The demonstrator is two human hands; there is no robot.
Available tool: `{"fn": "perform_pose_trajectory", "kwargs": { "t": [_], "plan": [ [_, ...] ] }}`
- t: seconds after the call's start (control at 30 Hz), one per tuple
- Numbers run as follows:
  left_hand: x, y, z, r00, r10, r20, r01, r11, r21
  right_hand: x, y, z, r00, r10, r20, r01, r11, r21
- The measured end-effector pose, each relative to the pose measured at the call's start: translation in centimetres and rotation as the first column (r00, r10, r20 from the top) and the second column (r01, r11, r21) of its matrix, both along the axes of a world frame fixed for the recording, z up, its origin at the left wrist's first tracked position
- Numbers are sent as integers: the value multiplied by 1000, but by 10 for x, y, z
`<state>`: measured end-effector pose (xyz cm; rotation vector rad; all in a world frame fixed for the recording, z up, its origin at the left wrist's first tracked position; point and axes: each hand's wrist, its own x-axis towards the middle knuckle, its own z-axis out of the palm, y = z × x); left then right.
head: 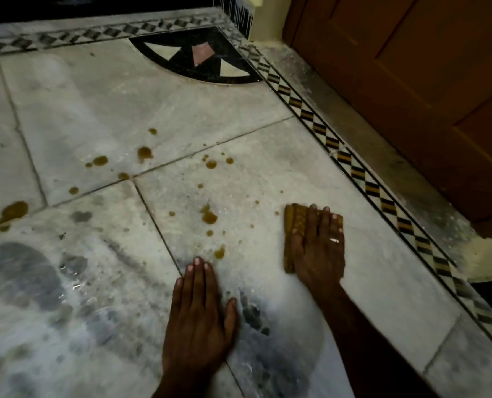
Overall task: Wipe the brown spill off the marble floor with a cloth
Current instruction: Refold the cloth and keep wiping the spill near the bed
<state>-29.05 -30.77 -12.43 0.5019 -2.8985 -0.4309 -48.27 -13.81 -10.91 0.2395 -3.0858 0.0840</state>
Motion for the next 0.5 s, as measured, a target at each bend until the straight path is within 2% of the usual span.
{"fn": "perform_pose_trajectory", "kwargs": {
  "t": [0.13,0.3,0.4,0.5],
  "plan": [
    [0,1,2,1000,3,-5,-2,1000,3,-26,-34,6,994,52,91,-53,999,6],
    [-1,0,1,1000,-10,7,10,1000,-12,20,-68,9,935,352,41,-350,936,-37],
    [0,-2,-2,1000,-25,13,25,999,-31,66,-54,8,861,508,12,-507,861,-45],
    [0,-3,-1,999,-31,14,32,999,-37,87,-12,7,821,571,15,-571,821,-20]
  ]
}}
